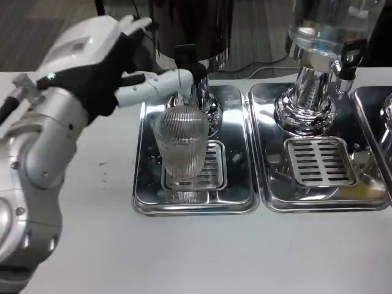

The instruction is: Grasp the cup under the faucet to collect the drink, then remove the cup.

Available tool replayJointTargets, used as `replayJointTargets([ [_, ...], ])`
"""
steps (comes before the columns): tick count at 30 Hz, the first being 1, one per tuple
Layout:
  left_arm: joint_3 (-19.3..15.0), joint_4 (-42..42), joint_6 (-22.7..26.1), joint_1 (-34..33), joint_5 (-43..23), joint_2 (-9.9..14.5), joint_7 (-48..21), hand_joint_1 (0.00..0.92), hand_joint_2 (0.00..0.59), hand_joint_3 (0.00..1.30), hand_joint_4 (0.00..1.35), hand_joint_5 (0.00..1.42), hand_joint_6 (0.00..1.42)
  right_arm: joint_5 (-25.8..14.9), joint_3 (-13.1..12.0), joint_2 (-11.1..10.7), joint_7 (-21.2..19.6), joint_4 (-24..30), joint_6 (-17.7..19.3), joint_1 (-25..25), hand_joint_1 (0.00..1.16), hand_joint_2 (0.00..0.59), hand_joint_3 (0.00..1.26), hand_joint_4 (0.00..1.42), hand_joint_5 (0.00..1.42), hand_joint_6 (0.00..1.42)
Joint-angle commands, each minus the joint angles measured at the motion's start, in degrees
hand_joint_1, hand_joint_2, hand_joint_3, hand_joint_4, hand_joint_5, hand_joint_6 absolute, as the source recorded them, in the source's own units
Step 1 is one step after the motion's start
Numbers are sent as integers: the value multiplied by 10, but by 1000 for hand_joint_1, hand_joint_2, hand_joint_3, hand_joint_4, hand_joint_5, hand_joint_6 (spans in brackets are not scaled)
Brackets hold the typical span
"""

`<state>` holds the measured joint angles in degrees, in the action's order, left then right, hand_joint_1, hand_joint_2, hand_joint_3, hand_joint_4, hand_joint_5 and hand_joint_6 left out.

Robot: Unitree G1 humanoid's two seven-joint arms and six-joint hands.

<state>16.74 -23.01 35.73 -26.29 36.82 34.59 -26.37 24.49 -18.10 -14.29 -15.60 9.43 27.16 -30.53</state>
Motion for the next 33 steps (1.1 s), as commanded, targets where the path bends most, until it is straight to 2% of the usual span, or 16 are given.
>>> replayJointTargets([
  [1, 9, 12, -15, -4, 14, -17, 1, 16, 87, 124, 0, 368, 477, -7, -6, 2, -5, -2, 8, 0, 654, 457, 187, 207, 122, 62],
  [9, 14, 23, -31, 2, 17, -49, 11, 23, 89, 146, 14, 359, 461, -10, -9, 2, -5, -3, 7, 0, 654, 457, 192, 215, 124, 62],
  [19, 13, 16, -47, 3, 27, -68, 7, 37, 89, 173, 33, 353, 462, -12, -12, 4, -4, -2, 9, -4, 653, 457, 193, 216, 132, 62],
  [28, 9, -1, -46, 11, 35, -76, 7, 39, 85, 237, 222, 352, 472, -11, -14, 6, -4, 1, 10, -4, 653, 457, 193, 216, 132, 62],
  [33, 3, -9, -45, 17, 47, -77, 6, 21, 82, 287, 284, 352, 477, -8, -10, 8, -3, 0, 9, -2, 653, 457, 193, 216, 132, 62],
])
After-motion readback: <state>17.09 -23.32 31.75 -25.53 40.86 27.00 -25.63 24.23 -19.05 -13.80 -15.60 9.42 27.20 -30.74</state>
